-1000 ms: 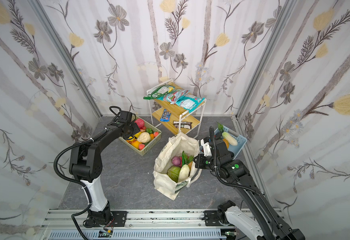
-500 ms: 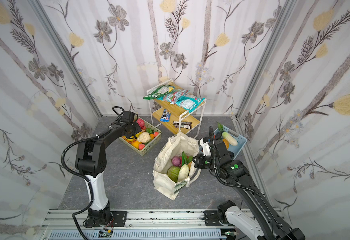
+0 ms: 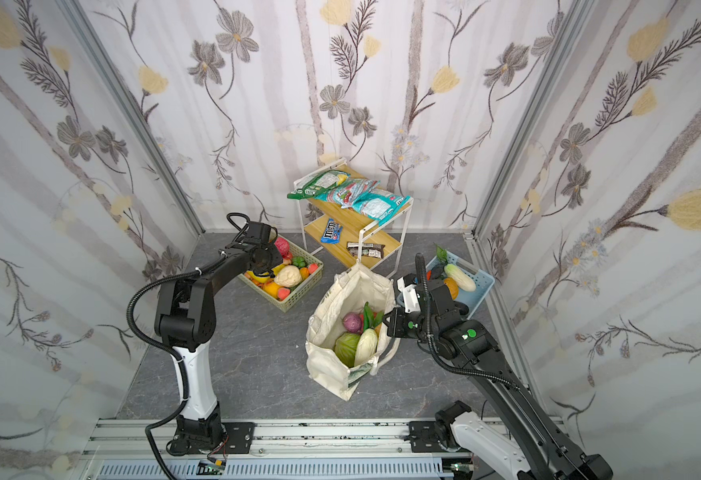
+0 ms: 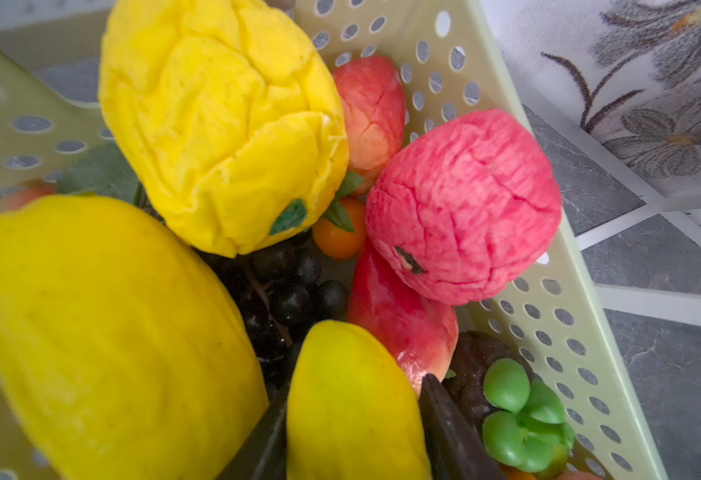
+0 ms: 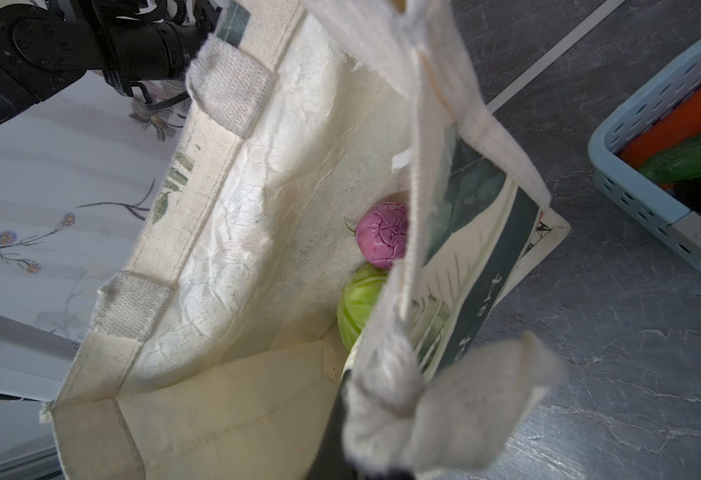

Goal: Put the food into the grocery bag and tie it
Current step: 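Lower the left gripper into the fruit basket and close on a yellow fruit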

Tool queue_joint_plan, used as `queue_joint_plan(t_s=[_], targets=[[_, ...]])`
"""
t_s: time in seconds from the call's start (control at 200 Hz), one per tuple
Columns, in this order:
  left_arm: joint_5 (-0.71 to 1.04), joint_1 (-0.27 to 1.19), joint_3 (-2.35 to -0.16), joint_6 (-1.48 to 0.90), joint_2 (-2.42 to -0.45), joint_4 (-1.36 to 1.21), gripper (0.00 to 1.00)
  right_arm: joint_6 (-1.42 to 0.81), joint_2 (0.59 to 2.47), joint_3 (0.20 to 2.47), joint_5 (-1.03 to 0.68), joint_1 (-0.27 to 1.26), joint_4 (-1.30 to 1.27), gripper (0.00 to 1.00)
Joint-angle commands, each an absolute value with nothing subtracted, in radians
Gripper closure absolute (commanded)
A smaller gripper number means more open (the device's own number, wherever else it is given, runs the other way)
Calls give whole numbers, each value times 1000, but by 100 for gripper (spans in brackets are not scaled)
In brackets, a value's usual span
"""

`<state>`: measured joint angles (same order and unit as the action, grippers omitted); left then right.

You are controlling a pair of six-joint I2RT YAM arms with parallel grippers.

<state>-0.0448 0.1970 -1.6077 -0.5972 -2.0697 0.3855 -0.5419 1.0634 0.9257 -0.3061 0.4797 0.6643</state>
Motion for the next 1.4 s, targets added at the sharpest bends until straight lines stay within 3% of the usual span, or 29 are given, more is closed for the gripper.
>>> queue_joint_plan(t_s=[0.0, 0.984, 1.394], targets=[[-71, 196, -1606, -581, -2043, 385, 57, -549, 1068, 933, -308, 485, 601, 98], [-37, 196, -1658, -562, -1852, 430, 60, -550, 1060, 921, -295, 506, 588, 98], [177, 204, -1606, -615, -1693, 402, 60, -550, 1067, 924, -301, 509, 581, 98]])
